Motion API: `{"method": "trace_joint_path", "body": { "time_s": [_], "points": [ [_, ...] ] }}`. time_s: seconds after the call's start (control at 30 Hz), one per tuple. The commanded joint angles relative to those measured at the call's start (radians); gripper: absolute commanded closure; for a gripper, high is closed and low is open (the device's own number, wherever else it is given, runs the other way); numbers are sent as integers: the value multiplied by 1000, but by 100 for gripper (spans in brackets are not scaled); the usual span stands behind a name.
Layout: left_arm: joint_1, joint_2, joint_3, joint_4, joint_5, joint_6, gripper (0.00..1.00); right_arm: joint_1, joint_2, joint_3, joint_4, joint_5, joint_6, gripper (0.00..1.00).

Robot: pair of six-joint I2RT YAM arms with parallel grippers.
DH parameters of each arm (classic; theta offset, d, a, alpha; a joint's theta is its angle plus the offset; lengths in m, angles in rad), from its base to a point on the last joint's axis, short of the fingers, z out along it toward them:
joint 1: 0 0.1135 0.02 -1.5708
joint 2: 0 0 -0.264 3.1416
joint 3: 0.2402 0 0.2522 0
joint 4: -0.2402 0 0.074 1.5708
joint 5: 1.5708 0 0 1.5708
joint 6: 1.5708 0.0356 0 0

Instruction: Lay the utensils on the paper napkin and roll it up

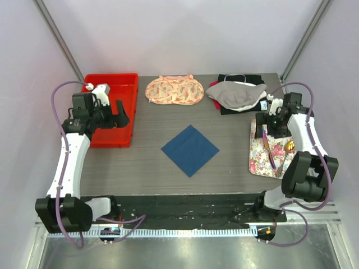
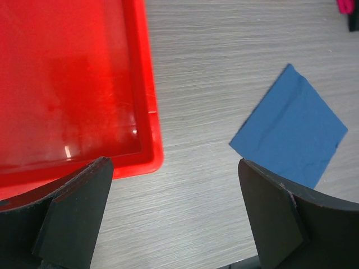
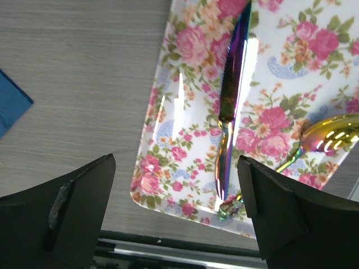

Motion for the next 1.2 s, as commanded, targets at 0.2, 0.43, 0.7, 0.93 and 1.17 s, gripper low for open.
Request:
{"method": "trace_joint_path", "body": {
  "time_s": [0.2, 0.43, 0.7, 0.93, 1.17],
  "points": [
    [-139, -97, -61, 34, 15, 124, 0, -42, 161, 65, -84, 119, -192, 10],
    [-213, -84, -96, 34, 19, 160, 2, -42, 256, 71, -84, 176, -240, 26],
    [-242, -56, -110, 35, 16, 161, 2, -45, 342, 88, -84, 202, -272, 50],
    [-243, -56, -135, 54, 16, 154, 2, -47, 384, 61, -39, 248, -266, 54],
    [-243, -47, -138, 66, 1, 145, 2, -48, 398, -4, 37, 261, -257, 70]
  ]
}}
